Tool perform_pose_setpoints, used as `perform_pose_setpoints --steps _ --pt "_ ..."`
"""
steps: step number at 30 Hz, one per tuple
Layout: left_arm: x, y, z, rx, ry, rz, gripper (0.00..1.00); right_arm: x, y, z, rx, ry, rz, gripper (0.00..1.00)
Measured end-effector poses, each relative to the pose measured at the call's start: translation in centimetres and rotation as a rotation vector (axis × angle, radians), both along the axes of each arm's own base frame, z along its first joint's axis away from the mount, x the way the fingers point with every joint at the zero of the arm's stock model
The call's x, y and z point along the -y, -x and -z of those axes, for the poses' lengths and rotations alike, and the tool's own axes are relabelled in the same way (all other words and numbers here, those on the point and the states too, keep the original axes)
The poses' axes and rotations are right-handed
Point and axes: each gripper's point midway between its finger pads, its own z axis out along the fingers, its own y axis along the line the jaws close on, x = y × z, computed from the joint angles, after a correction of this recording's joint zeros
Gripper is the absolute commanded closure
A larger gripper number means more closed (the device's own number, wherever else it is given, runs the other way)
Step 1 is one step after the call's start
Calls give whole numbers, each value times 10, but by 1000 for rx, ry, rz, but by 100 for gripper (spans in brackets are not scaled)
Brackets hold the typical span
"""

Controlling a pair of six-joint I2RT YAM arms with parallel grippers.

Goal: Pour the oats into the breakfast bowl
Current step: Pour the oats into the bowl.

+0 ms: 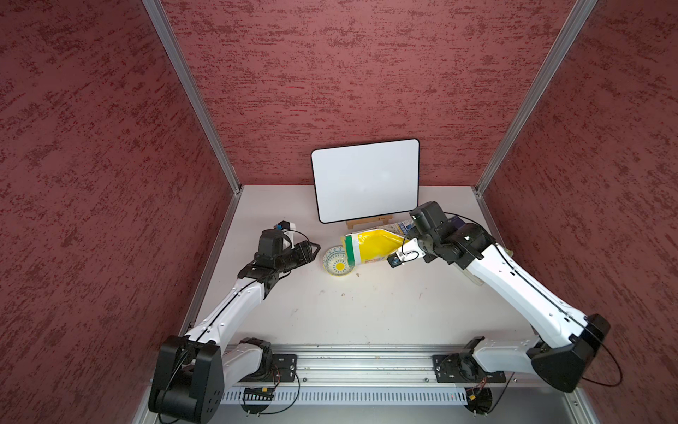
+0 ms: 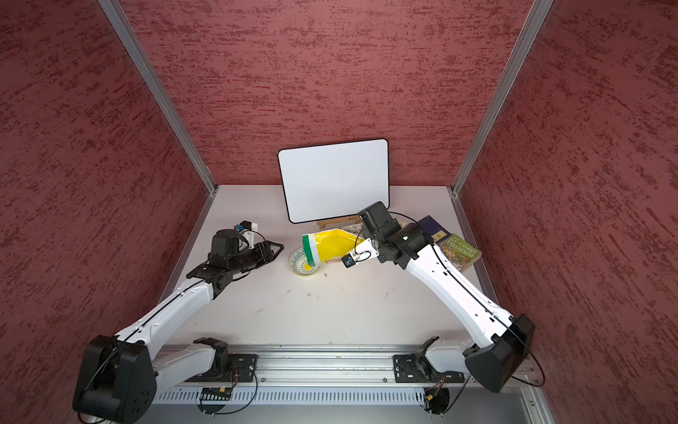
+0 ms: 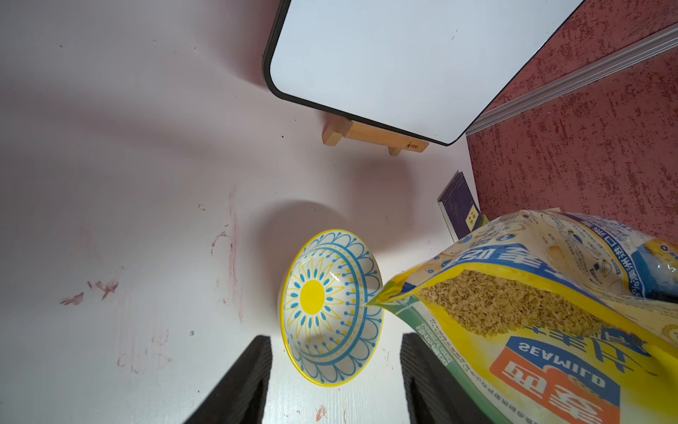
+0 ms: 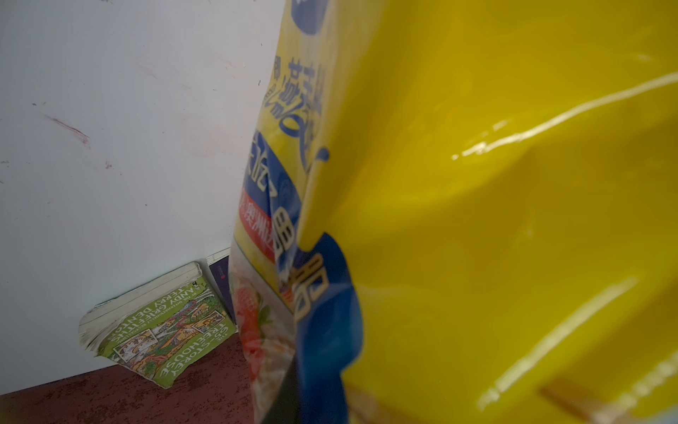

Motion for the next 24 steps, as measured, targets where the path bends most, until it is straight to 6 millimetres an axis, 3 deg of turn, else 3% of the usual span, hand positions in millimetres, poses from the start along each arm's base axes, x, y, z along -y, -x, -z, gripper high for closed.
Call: perform_pose_setpoints --steps 24 --pt "-4 2 5 -11 -36 -4 40 -39 -36 -21 151 150 -203 100"
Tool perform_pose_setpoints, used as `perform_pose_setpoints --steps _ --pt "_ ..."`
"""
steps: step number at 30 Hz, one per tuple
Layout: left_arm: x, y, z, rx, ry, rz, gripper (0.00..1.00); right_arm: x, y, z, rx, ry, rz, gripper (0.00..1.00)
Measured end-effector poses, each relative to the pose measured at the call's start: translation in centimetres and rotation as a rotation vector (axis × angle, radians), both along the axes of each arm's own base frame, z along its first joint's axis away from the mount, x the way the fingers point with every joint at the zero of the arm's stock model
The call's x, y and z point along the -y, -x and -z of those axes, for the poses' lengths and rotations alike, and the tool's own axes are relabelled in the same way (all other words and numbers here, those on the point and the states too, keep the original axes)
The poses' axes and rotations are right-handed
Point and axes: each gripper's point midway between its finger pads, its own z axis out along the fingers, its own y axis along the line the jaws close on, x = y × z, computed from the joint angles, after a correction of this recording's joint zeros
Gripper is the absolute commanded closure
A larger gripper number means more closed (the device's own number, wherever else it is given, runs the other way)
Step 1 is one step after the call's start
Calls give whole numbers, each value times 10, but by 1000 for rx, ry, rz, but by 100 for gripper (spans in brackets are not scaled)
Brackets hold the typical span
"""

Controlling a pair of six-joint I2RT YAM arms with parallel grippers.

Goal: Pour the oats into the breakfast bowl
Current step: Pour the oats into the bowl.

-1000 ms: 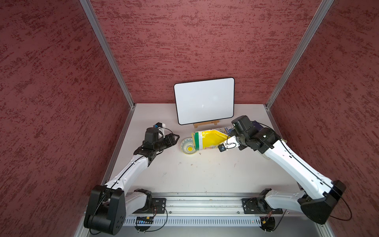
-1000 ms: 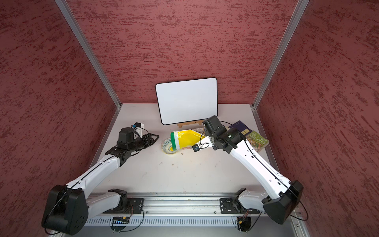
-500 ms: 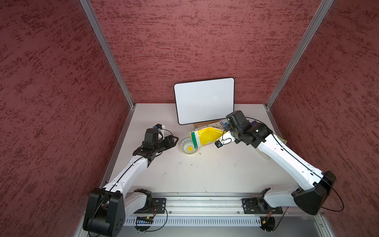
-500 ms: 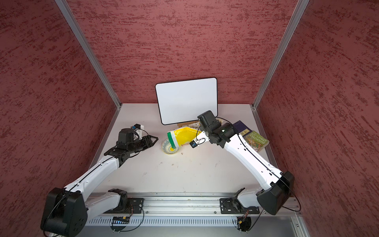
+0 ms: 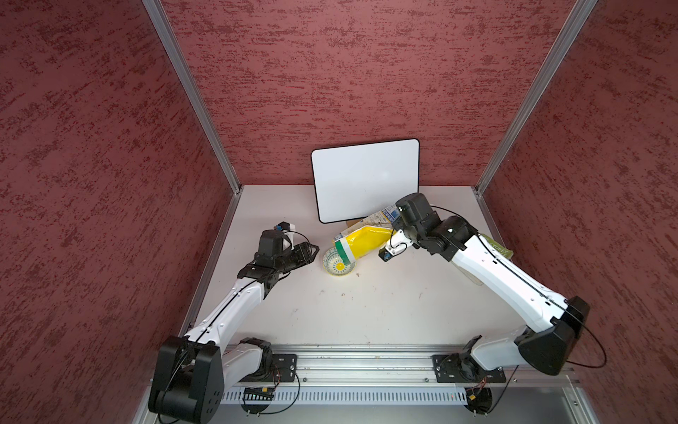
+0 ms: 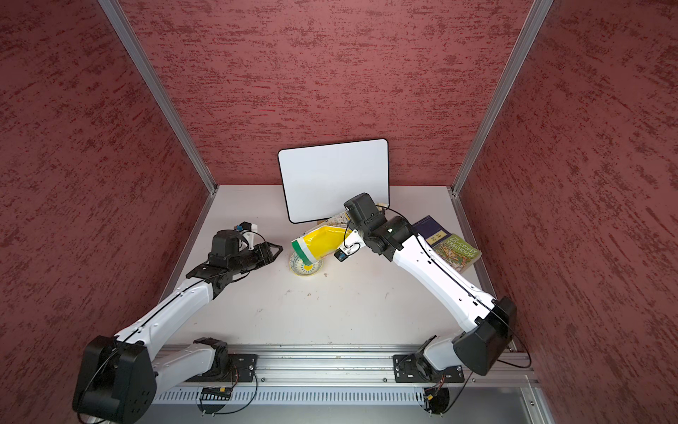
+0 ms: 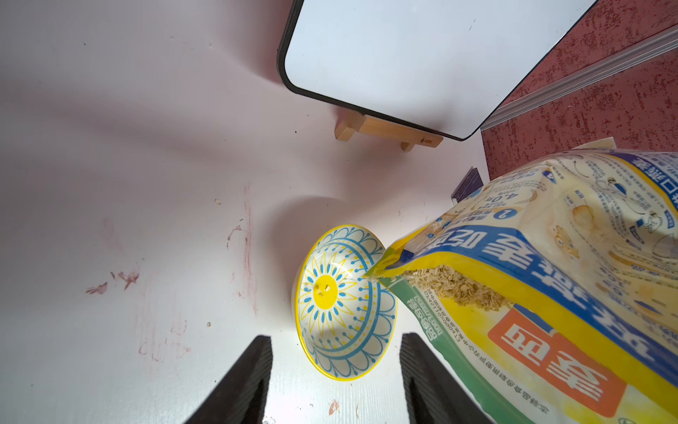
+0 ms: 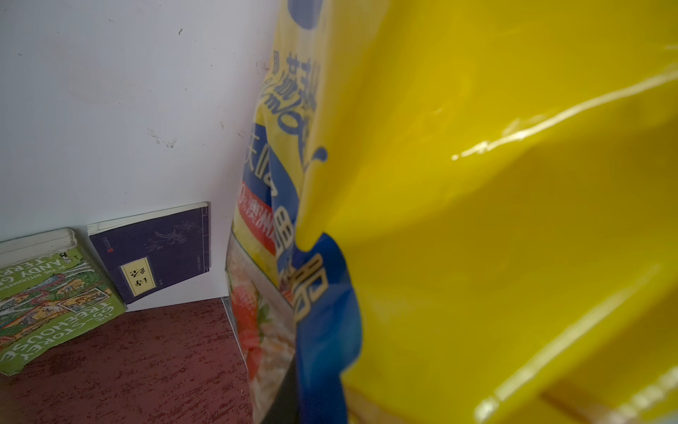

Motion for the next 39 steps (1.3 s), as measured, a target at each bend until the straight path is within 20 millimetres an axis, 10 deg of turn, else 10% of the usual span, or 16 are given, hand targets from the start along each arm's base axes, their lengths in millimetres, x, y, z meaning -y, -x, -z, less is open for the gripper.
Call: perform_pose_setpoints --steps 39 --pt "-4 4 14 -31 -32 -9 47 -30 -8 -13 73 66 -124 100"
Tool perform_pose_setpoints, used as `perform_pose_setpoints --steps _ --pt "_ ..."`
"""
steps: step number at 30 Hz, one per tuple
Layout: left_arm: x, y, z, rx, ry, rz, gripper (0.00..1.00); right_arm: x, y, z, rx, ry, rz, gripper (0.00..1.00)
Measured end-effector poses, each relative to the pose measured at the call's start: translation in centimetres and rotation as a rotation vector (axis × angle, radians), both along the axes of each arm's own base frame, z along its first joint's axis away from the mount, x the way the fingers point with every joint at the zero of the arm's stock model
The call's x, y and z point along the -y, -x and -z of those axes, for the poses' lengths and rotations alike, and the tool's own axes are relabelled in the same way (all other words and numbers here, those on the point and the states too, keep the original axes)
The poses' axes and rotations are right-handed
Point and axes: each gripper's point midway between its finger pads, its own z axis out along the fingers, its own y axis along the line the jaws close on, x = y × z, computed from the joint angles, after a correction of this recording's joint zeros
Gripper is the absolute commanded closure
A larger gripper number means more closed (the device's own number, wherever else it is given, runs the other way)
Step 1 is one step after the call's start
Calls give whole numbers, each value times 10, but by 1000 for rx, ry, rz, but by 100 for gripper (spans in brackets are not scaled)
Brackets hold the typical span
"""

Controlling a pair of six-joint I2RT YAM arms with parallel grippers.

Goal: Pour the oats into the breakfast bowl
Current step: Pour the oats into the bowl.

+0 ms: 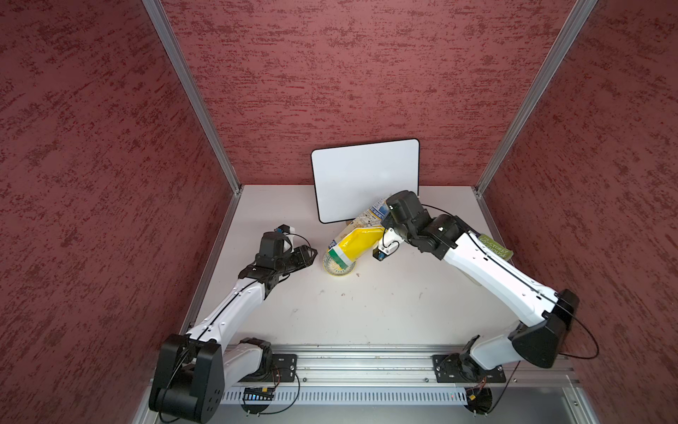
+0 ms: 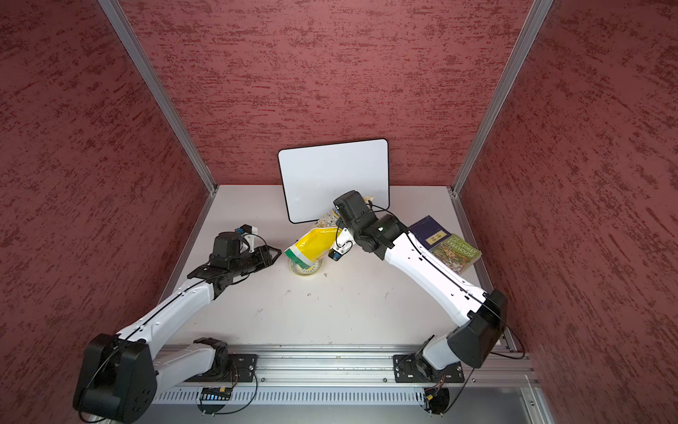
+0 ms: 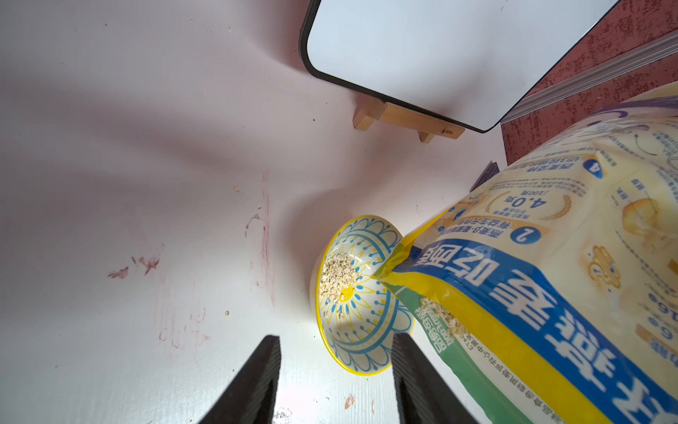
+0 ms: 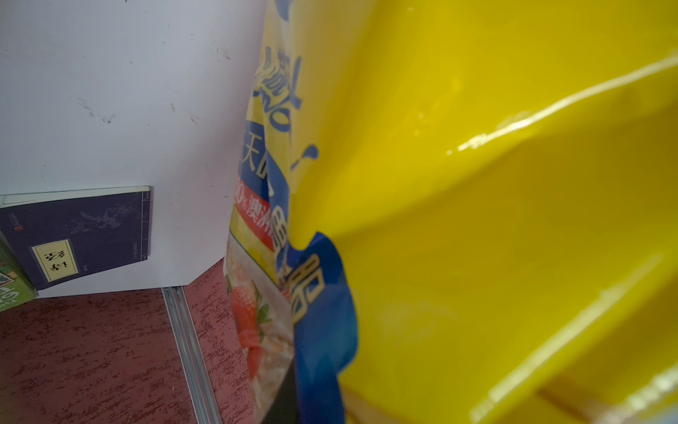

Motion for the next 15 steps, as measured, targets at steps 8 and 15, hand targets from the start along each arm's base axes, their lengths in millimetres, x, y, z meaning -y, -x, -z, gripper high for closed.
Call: perform_pose_setpoints --steps 8,15 --pt "0 0 0 0 0 0 49 -6 -7 6 -4 25 -11 100" --pt "0 1 7 -16 -3 0 50 -7 -8 6 3 31 -14 100"
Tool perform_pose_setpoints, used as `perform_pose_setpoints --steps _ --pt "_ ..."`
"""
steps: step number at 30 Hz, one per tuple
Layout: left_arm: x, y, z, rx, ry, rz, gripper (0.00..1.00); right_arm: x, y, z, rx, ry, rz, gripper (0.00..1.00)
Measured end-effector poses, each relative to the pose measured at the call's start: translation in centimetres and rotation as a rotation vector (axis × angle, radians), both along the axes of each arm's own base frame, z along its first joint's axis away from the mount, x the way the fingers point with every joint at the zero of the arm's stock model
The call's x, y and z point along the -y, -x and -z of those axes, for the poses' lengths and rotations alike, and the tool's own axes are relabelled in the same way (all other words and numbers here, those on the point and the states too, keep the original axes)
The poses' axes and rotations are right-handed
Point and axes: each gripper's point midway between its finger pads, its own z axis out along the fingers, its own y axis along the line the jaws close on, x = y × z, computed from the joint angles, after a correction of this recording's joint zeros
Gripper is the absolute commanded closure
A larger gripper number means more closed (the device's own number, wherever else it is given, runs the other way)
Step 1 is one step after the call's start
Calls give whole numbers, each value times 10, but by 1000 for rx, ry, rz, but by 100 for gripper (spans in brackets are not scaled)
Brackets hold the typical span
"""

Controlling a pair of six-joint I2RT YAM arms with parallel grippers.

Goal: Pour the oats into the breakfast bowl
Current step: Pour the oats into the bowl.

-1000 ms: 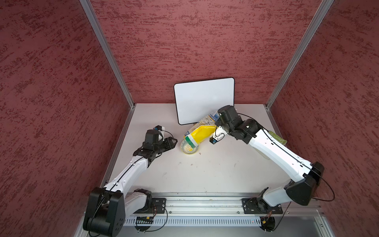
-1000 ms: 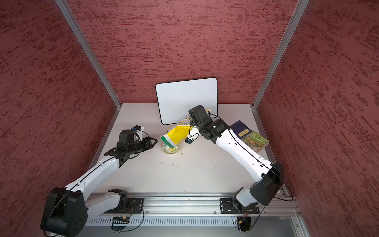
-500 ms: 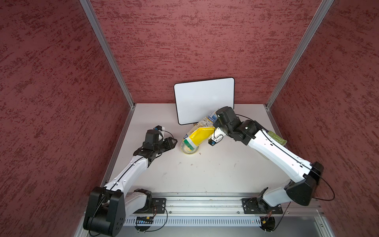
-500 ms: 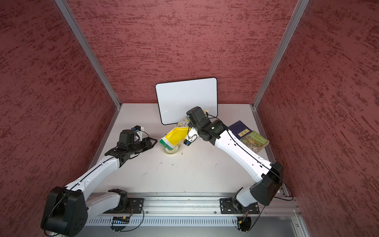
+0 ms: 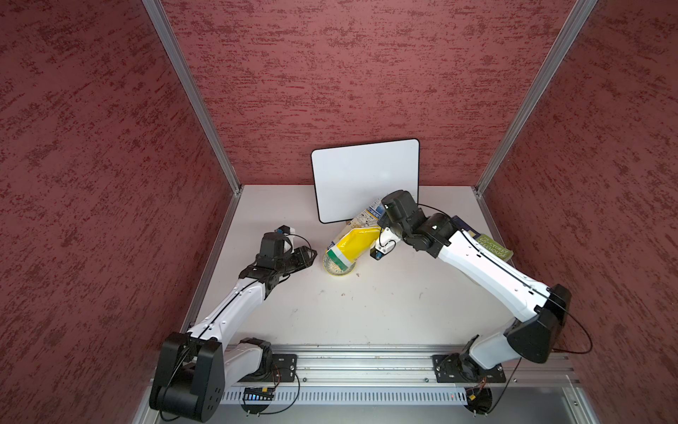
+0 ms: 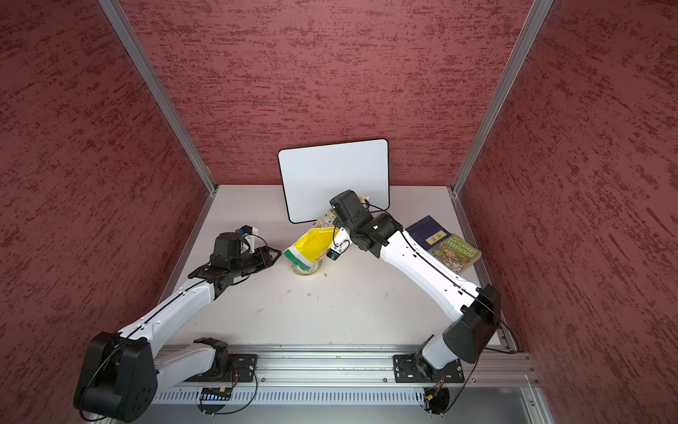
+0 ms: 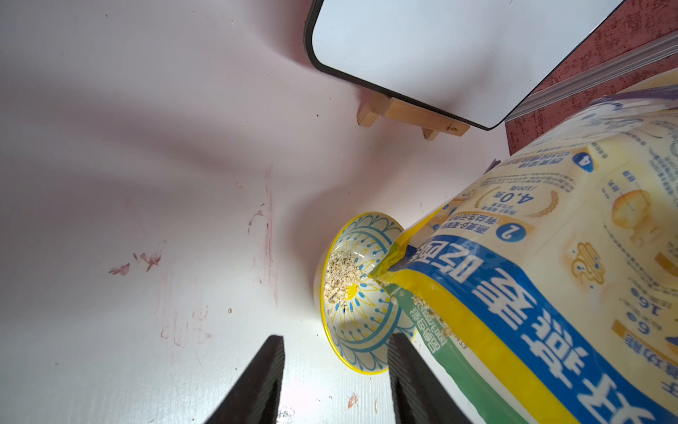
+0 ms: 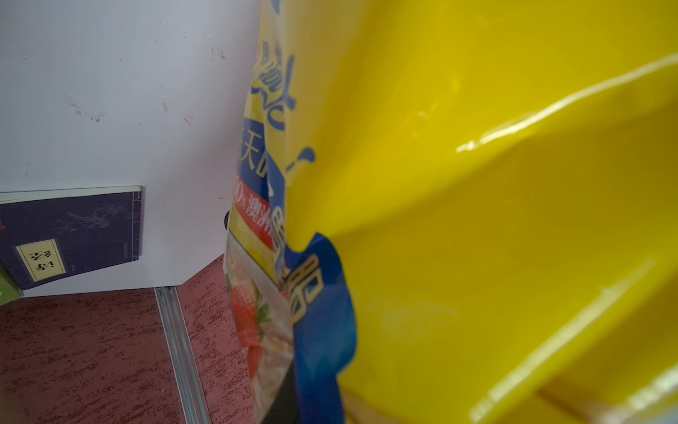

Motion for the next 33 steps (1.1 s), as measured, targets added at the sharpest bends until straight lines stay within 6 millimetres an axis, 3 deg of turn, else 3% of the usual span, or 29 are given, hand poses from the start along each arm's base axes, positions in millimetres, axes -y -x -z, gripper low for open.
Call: perform_pose_setpoints --steps 8,33 --pt "-1 0 1 -3 -5 0 50 0 -5 -10 31 -2 12 100" --pt "-3 0 3 -6 -18 -13 51 2 -10 -15 40 -21 33 100"
